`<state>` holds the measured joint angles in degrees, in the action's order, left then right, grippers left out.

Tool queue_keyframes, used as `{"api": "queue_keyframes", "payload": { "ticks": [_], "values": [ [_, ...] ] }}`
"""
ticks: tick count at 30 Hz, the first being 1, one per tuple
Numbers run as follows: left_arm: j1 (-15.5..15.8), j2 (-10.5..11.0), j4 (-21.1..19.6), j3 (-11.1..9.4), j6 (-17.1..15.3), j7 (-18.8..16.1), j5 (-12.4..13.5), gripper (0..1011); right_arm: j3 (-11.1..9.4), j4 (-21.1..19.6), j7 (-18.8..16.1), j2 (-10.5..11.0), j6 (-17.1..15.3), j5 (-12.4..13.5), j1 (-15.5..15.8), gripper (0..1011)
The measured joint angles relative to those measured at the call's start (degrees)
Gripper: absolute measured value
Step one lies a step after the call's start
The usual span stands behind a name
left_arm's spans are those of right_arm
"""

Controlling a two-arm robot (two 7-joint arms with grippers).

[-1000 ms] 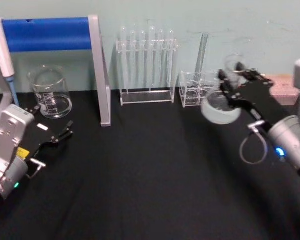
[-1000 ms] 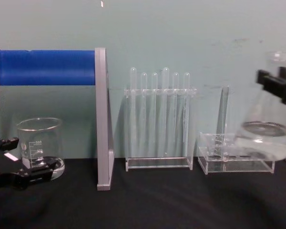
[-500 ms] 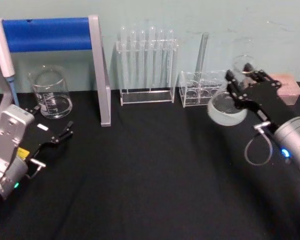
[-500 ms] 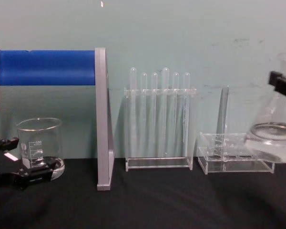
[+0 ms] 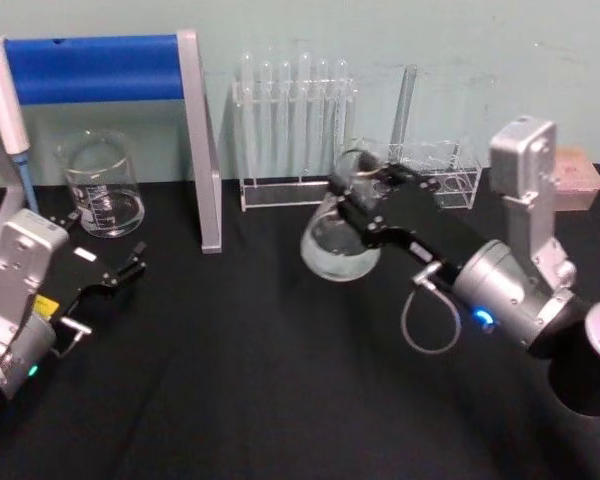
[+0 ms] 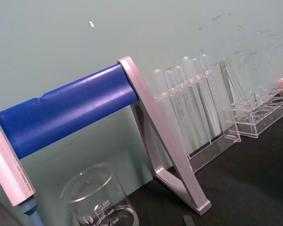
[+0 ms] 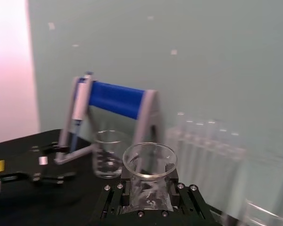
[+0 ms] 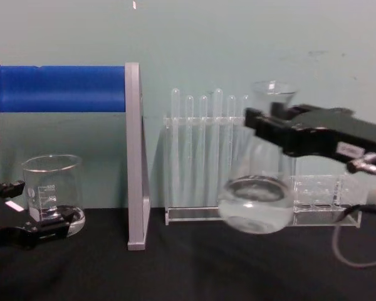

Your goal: Grasp the erlenmeyer flask with one hand, shake it three times, then place it back.

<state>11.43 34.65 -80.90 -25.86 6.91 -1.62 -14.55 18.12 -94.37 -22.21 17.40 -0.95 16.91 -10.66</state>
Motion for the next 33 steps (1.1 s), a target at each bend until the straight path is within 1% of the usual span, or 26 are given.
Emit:
{"api": "queue_keyframes", "payload": {
  "ticks": [3,4,8,12,15,17,18,19,20,22,23,26,28,29,31,32,33],
  "values": [
    [0.0,0.0,0.0,0.0,0.0,0.0,0.0,1001,1.4,0.6,-1.1,0.0,0.2,0.4,-0.8,449],
    [0.0,0.0,0.0,0.0,0.0,0.0,0.0,1001,2.1,1.0,-1.6,0.0,0.3,0.7,-1.3,449],
    [0.0,0.0,0.0,0.0,0.0,0.0,0.0,1001,3.3,1.6,-2.3,0.0,0.6,1.3,-2.1,449],
    [0.0,0.0,0.0,0.0,0.0,0.0,0.0,1001,3.7,1.9,-2.0,0.3,0.9,1.7,-2.4,449],
    [0.0,0.0,0.0,0.0,0.0,0.0,0.0,1001,3.3,1.9,-0.9,0.6,1.1,1.8,-2.4,449],
    [0.0,0.0,0.0,0.0,0.0,0.0,0.0,1001,2.5,1.9,0.3,0.9,1.1,1.8,-2.1,449],
    [0.0,0.0,0.0,0.0,0.0,0.0,0.0,1001,2.5,1.9,0.3,0.9,1.1,1.8,-2.1,449],
    [0.0,0.0,0.0,0.0,0.0,0.0,0.0,1001,1.3,1.7,1.8,1.2,1.1,1.8,-1.6,449],
    [0.0,0.0,0.0,0.0,0.0,0.0,0.0,1001,1.3,1.7,1.8,1.2,1.1,1.8,-1.6,449],
    [0.0,0.0,0.0,0.0,0.0,0.0,0.0,1001,0.1,1.3,3.2,1.4,1.1,1.7,-0.9,449],
    [0.0,0.0,0.0,0.0,0.0,0.0,0.0,1001,-0.9,1.0,4.4,1.7,1.1,1.5,-0.3,449],
    [0.0,0.0,0.0,0.0,0.0,0.0,0.0,1001,-2.6,0.4,6.1,1.9,1.0,1.0,0.7,449],
    [0.0,0.0,0.0,0.0,0.0,0.0,0.0,1001,-4.1,-0.3,7.6,2.1,0.9,0.5,1.7,449],
    [0.0,0.0,0.0,0.0,0.0,0.0,0.0,1001,-5.2,-0.9,8.5,2.2,0.7,0.2,2.5,449],
    [0.0,0.0,0.0,0.0,0.0,0.0,0.0,1001,-6.2,-1.4,9.3,2.2,0.6,-0.1,3.3,449],
    [0.0,0.0,0.0,0.0,0.0,0.0,0.0,1001,-7.3,-2.0,10.1,2.3,0.5,-0.4,4.2,449],
    [0.0,0.0,0.0,0.0,0.0,0.0,0.0,1001,-7.3,-2.0,10.1,2.3,0.5,-0.4,4.2,449]
  ]
}}
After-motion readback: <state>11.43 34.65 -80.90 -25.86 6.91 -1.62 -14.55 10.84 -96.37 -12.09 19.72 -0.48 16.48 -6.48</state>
